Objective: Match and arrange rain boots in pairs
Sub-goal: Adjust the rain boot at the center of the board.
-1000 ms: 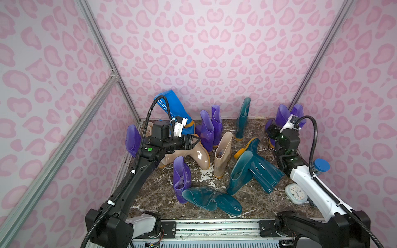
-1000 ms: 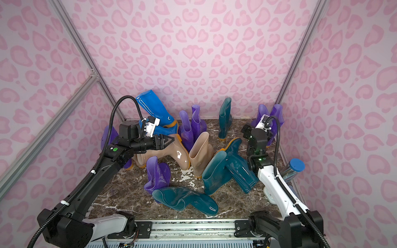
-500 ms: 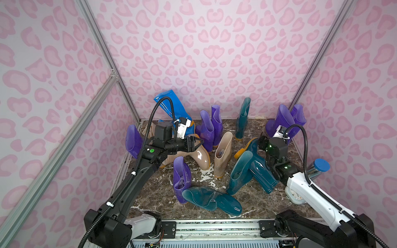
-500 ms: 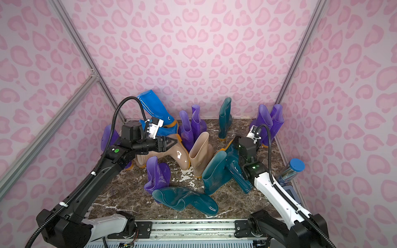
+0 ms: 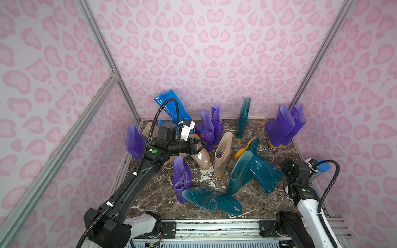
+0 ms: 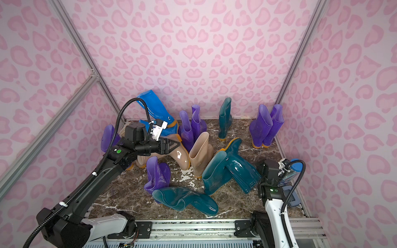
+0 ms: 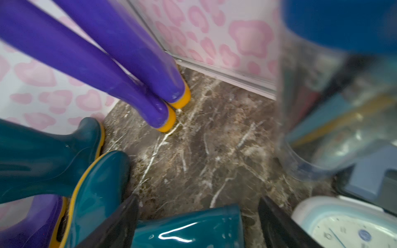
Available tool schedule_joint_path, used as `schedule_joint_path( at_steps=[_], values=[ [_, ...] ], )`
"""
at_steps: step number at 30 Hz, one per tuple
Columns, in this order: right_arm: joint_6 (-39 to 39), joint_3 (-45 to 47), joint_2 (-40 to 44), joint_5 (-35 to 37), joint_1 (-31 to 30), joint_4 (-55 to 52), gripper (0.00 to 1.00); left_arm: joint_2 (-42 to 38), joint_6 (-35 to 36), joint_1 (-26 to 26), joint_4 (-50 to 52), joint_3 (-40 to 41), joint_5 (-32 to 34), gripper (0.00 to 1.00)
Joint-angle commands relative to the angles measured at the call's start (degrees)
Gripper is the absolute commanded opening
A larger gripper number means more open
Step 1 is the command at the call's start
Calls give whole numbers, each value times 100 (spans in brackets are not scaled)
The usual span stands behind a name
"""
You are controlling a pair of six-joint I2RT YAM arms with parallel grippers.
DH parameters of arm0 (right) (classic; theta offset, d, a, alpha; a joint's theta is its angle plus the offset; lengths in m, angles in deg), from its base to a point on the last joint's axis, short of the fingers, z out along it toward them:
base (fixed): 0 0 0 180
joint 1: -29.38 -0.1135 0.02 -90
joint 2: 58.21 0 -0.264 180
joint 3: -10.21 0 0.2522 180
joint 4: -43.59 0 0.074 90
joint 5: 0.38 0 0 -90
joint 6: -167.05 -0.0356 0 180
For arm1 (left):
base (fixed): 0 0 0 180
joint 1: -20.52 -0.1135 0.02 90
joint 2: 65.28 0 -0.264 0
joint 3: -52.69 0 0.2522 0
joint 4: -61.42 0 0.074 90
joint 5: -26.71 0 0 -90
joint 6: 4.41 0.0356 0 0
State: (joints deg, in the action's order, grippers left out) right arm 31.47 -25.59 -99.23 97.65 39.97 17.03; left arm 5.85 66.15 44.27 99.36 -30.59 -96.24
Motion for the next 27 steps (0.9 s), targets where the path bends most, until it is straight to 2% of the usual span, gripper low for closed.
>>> schedule_joint_path(
  at_steps=[1, 3, 5, 16, 24, 27],
  values=[
    [-174, 148, -151, -797, 168, -208, 89, 15, 63, 7, 24, -69, 51, 61],
    [-229, 143, -308, -909, 249, -422, 90, 23, 63, 8, 57, -73, 79, 61],
    [-132, 164, -347, -1384, 277, -324, 89, 32, 46, 8, 52, -83, 74, 61],
    [-82, 313, -318, -1605, 303, -759, 88, -29, -6, 11, 67, -93, 58, 61],
    [-74, 849, -290, -2288, 113, -52, 83, -47, -69, 8, 5, -71, 33, 61],
    [-65, 881, -586, -2604, 41, 324, 75, -52, -62, 13, 6, -71, 36, 61]
  ],
)
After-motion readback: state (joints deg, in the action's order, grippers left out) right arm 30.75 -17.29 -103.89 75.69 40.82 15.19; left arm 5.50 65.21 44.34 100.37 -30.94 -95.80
